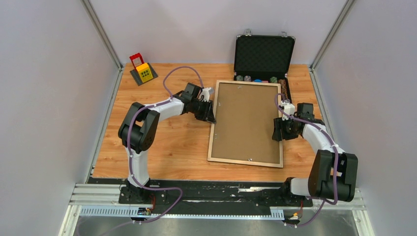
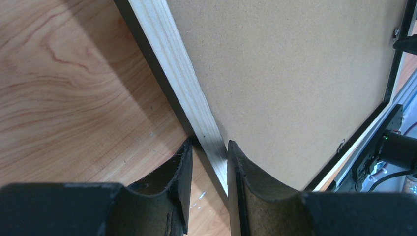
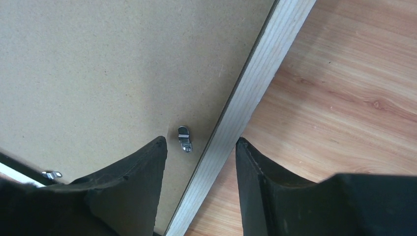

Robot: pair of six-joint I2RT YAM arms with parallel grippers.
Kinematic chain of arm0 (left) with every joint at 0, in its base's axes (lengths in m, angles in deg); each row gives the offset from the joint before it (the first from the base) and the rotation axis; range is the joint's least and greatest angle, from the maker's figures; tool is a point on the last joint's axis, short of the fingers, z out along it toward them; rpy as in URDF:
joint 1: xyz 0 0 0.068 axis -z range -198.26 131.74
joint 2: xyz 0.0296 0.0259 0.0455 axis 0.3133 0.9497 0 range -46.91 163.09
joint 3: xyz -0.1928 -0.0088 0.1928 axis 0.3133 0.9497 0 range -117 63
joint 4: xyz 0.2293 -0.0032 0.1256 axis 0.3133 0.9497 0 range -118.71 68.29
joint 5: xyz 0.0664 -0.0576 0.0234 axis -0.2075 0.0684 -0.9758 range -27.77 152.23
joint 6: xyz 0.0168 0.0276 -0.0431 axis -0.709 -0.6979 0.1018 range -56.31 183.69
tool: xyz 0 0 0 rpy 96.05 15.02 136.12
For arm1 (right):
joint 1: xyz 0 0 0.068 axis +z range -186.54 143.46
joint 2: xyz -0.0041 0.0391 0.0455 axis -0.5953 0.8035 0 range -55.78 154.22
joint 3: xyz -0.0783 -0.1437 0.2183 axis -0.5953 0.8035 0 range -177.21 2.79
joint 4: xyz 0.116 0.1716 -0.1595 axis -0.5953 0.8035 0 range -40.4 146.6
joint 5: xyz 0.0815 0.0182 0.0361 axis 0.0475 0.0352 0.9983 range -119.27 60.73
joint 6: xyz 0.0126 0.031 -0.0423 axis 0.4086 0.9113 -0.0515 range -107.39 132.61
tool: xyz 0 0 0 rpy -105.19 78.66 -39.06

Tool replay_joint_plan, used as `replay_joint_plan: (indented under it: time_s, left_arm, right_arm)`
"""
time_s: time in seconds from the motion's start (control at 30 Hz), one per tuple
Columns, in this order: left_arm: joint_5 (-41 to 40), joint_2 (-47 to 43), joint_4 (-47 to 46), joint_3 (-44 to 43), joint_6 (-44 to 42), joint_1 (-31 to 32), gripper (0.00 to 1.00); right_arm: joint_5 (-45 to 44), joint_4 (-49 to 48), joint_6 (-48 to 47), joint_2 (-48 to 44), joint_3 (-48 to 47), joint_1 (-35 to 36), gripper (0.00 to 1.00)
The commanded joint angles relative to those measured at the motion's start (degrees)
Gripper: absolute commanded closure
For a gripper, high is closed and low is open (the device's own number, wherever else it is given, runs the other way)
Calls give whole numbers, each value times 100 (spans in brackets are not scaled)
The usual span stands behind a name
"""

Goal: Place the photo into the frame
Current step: Install the photo frame at the center of the board.

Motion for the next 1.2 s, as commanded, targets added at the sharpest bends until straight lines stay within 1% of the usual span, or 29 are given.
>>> replay_joint_plan:
  time_s: [0.0,0.23,0.63,0.87,1.17]
  left_arm:
    - [164,-170,63,-84,-97,95,100]
    - [187,-159,54,-85,-97,91,100]
    - [184,-178,63,-94,-103,95,100]
    - [194,-187,65,-101,-97,91,100]
    - [196,-192,64,-101,-88,83,100]
  right_arm:
    - [-56,-227,-52,44,-39,84,49]
    - [-166,-276,-34,51,-47,93,53]
    - [-262,-324,-113,-8,-13,85,65]
    - [-271,-322,-164,-72,31,76,69]
    - [-254,-320,-215,-149,74,28,71]
